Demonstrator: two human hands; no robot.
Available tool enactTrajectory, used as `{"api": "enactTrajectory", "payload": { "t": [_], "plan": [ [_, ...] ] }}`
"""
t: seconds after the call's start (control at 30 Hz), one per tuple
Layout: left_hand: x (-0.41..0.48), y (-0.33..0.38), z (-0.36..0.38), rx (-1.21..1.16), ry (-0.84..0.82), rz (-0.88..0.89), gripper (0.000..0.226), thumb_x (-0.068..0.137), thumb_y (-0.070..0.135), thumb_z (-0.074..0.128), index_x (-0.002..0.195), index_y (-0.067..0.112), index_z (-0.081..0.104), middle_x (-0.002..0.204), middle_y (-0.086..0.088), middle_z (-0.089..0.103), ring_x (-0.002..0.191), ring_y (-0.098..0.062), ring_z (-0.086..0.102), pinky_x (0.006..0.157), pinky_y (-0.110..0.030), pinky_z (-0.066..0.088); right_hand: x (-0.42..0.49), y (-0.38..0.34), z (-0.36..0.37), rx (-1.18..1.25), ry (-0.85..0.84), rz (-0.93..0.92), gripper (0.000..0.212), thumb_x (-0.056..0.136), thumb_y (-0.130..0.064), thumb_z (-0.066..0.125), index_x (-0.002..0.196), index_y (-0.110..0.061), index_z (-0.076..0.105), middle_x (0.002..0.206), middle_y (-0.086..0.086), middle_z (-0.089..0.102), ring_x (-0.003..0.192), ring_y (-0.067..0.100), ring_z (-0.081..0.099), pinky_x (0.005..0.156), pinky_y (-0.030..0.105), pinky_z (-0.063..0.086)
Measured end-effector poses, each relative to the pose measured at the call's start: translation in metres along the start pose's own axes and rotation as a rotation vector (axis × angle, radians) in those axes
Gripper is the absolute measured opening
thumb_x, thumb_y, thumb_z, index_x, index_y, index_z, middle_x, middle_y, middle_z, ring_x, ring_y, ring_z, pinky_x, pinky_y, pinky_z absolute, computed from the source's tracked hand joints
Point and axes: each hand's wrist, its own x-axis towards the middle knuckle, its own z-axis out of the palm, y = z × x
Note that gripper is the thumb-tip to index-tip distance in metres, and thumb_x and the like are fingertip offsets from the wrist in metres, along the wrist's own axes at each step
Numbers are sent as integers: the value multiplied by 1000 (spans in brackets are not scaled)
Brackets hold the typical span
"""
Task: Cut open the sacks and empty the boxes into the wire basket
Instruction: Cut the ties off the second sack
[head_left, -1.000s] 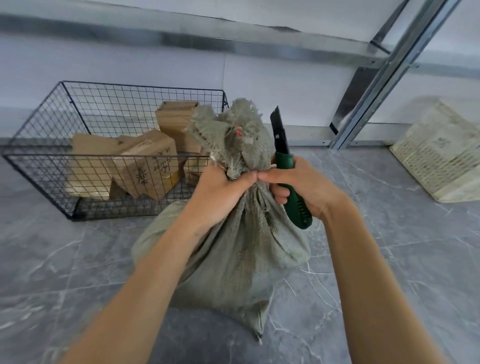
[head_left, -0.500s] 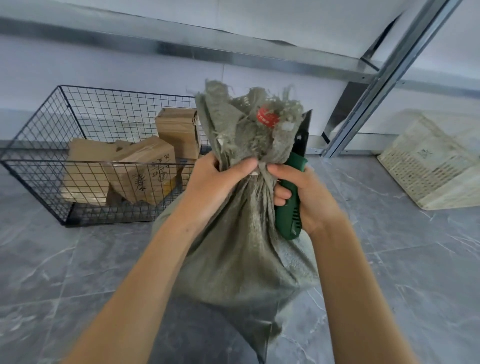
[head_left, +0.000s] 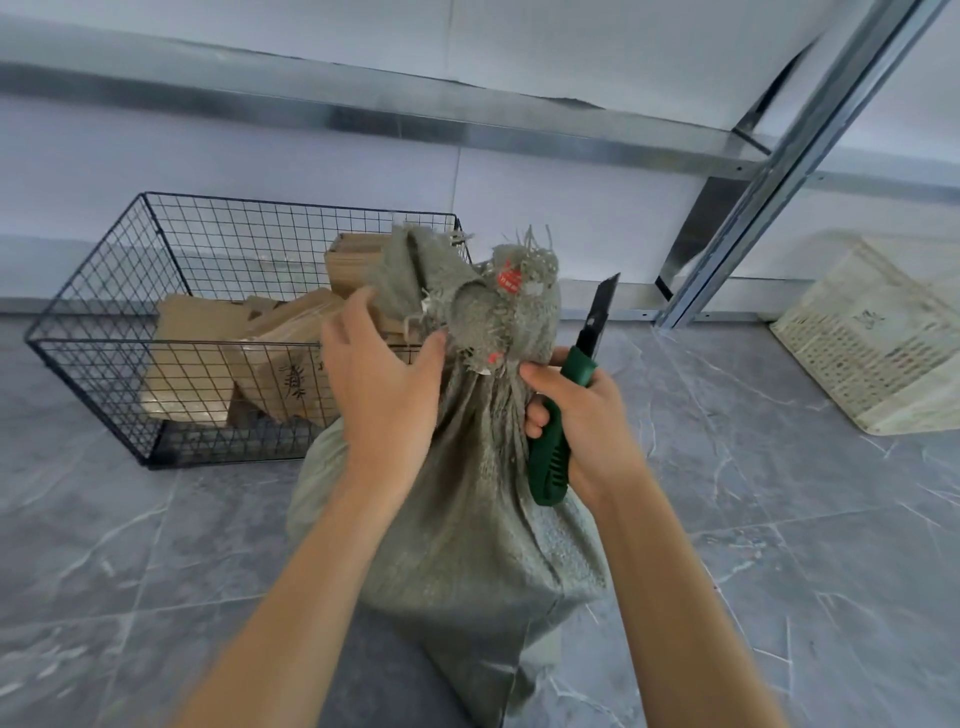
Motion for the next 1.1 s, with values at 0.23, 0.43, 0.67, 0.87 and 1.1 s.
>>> {"api": "enactTrajectory", "payload": {
  "t": [0.23, 0.43, 0.67, 0.87, 1.1],
  "plan": [
    [-21, 34, 3, -221, -251, 46, 11, 95, 15, 51, 89, 16, 60, 76, 1, 64, 55, -7, 59, 53, -20, 48, 1, -5, 1, 31, 83, 17, 17, 90, -2, 56, 96, -19, 54, 47, 2, 48, 43, 17, 45, 47, 28, 39],
    [-22, 32, 15, -300, -302, -107, 14, 94, 24, 53, 86, 21, 63, 82, -1, 68, 77, -14, 67, 79, -43, 56, -3, -11, 1, -53, -62, -33, 18, 90, 0, 51, 76, -8, 59, 53, 11, 46, 43, 19, 41, 43, 26, 36],
    [-25, 42, 14, -393, -399, -204, 18, 94, 38, 50, 84, 29, 61, 82, 0, 69, 75, -11, 67, 76, -36, 56, -2, -9, 1, -133, -152, 91, 41, 83, -52, 52, 67, -15, 60, 52, 7, 47, 43, 20, 39, 47, 30, 34],
    [-31, 41, 15, -410, -554, -80, 7, 94, 27, 55, 98, 28, 60, 81, -5, 70, 62, -19, 67, 60, -19, 55, -2, -12, -4, -143, -119, 51, 51, 90, -59, 46, 56, -25, 64, 49, 7, 46, 40, 19, 38, 45, 29, 33],
    [-28, 28, 17, -302, -579, 14, 25, 90, 25, 57, 114, 31, 57, 115, 3, 61, 104, -8, 60, 90, -32, 52, -6, -19, 5, -104, -108, -16, 26, 83, -40, 65, 86, -14, 67, 63, -3, 64, 52, 10, 55, 49, 25, 44]
  ]
}}
